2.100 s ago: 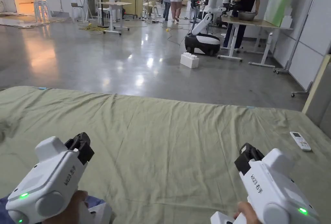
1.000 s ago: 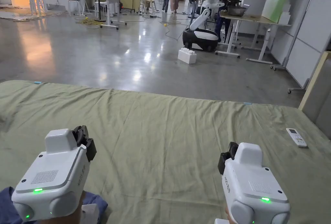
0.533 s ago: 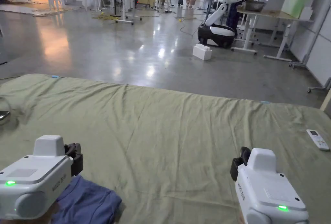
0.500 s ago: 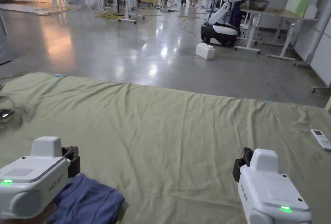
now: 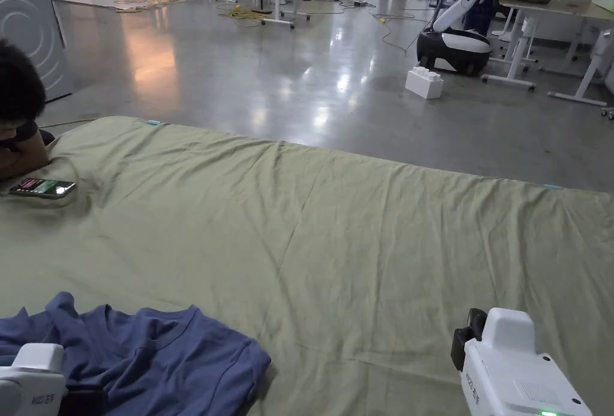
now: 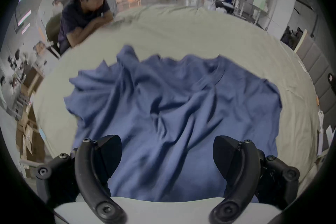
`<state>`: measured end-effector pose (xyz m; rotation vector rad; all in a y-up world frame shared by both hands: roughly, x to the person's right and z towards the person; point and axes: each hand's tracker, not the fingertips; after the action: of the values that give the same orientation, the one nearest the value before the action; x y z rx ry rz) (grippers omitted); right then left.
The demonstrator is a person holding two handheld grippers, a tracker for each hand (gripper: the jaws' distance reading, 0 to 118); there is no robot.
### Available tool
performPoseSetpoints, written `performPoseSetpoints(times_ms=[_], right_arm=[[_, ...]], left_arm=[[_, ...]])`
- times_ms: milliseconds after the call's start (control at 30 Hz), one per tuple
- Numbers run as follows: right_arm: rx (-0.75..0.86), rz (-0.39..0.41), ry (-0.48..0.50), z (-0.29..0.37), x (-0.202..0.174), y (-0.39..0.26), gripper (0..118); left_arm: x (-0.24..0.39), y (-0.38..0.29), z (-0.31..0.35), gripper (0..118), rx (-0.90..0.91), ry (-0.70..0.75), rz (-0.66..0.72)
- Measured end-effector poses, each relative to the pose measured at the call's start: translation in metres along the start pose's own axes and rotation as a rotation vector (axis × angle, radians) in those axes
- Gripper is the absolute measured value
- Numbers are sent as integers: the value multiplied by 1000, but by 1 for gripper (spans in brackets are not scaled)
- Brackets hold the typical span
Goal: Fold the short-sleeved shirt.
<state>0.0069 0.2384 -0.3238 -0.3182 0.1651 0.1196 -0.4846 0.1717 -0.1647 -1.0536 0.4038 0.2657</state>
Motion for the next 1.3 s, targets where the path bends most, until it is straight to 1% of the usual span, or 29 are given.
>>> performPoseSetpoints(times_ms=[67,133,200,267,367,433,467,500,533,567,600,633,733,767,867,933,1067,1167,1300], right_arm=[[-10,13,3,-1,-2,-2,0],[-19,30,4,-2,-6,-4,0],[-25,36,8,-2,-8,-6,0],[-29,42,9,-2,-10,-8,0],[-37,41,9,-1,-11,-11,0],[-43,30,7,-1,-11,-14,0],[-46,26,7,-1,-11,-16,0],[-49,23,5,-1,-12,-17,0],[-51,20,4,-1,-13,-18,0],[-54,17,3,0,-13,-19,0],[-56,16,3,0,-14,-19,0],[-57,16,4,1,-14,-20,0],[-53,16,2,4,-12,-20,0],[-50,14,1,5,-11,-20,0],[-40,8,-7,7,-6,-16,0],[-32,2,-14,9,-2,-14,0],[-17,-11,-25,14,6,-7,0],[0,-10,-33,19,12,-1,0],[23,-15,-40,24,21,8,0]], left_arm=[[-4,-5,-15,103,-58,-29,29],[-8,-10,-34,104,-85,-5,-3],[-4,-11,-31,105,-12,-5,-27],[-5,-8,-30,97,-26,9,-37],[4,-15,-20,72,23,10,-86],[11,-17,-16,46,40,13,-119],[13,-18,-14,36,54,9,-128],[18,-24,-8,30,67,14,-137],[19,-26,-8,30,86,25,-161],[19,-29,-8,12,99,36,-174],[18,-32,-8,9,101,30,-173],[11,-32,-18,9,105,29,-170],[2,-32,-15,7,121,13,-142],[9,-31,-7,6,138,10,-121],[3,-26,15,6,236,-26,-39],[8,-19,32,6,287,-44,-17],[18,0,62,5,362,-92,-10],[32,15,87,5,460,-124,-13],[63,45,122,5,542,-187,-56]])
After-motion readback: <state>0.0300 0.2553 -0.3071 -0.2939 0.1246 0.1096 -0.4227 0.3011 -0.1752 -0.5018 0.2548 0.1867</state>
